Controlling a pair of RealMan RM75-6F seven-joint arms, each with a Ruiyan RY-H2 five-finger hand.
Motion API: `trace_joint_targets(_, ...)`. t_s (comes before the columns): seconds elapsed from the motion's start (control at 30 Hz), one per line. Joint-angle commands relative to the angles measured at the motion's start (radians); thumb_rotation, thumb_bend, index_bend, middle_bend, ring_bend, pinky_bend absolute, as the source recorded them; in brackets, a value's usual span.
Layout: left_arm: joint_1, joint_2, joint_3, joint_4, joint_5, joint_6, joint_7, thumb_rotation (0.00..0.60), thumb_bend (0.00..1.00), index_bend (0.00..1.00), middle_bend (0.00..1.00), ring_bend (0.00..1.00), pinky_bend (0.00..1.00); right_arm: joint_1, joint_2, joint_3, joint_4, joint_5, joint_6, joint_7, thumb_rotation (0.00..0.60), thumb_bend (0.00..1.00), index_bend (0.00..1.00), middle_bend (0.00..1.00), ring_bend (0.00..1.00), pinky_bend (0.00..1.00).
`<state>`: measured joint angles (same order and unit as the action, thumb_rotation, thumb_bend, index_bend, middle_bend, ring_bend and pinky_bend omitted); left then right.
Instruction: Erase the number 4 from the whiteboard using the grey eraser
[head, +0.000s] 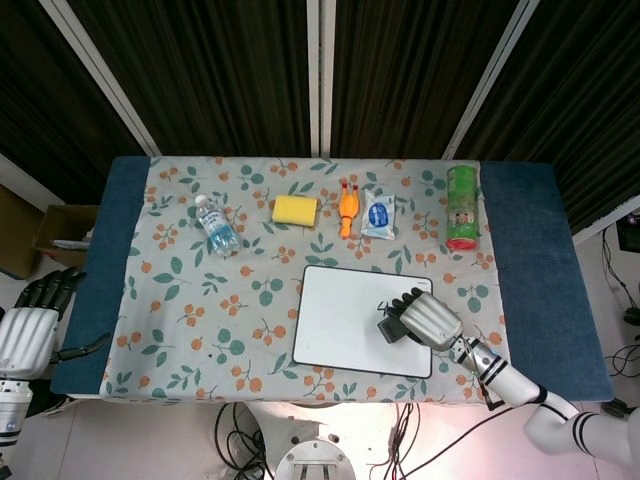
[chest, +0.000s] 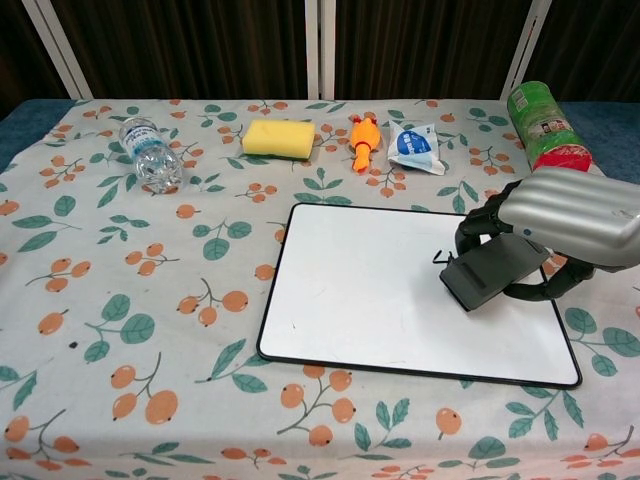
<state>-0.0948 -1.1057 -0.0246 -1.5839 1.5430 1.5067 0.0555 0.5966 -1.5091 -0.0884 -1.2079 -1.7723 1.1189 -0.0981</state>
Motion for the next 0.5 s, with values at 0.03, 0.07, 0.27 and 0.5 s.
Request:
trace_joint_targets(0.03, 0.001, -0.001, 0.0, 0.003, -0.001, 0.001, -0.003, 0.298, 0.12, 0.13, 0.09, 0.1, 0.17, 0.005, -0.025, 0.001, 0.024, -0.001, -0.004, 0.003, 0.6, 0.36, 0.89, 0.72, 0.64, 0.59)
trace_joint_targets(0.07, 0.002, -0.002, 0.0, 0.005, -0.001, 0.002, -0.005, 0.301, 0.12, 0.13, 0.09, 0.1, 0.17, 0.007, -0.036, 0.001, 0.035, -0.001, -0.004, 0.006, 0.6, 0.36, 0.89, 0.72, 0.64, 0.59)
trace_joint_targets(0.27, 0.007, -0.006, 0.0, 0.018, -0.005, 0.006, -0.018, 0.298, 0.12, 0.13, 0.09, 0.1, 0.17, 0.019, -0.091, 0.013, 0.09, 0.011, -0.015, 0.03, 0.6, 0.36, 0.9, 0.72, 0.64, 0.59)
trace_joint_targets(0.5, 0.009, -0.007, 0.0, 0.033, -0.013, 0.001, -0.034, 0.301, 0.12, 0.13, 0.09, 0.1, 0.17, 0.039, -0.163, 0.045, 0.155, 0.024, -0.005, 0.036, 0.6, 0.38, 0.91, 0.72, 0.64, 0.59)
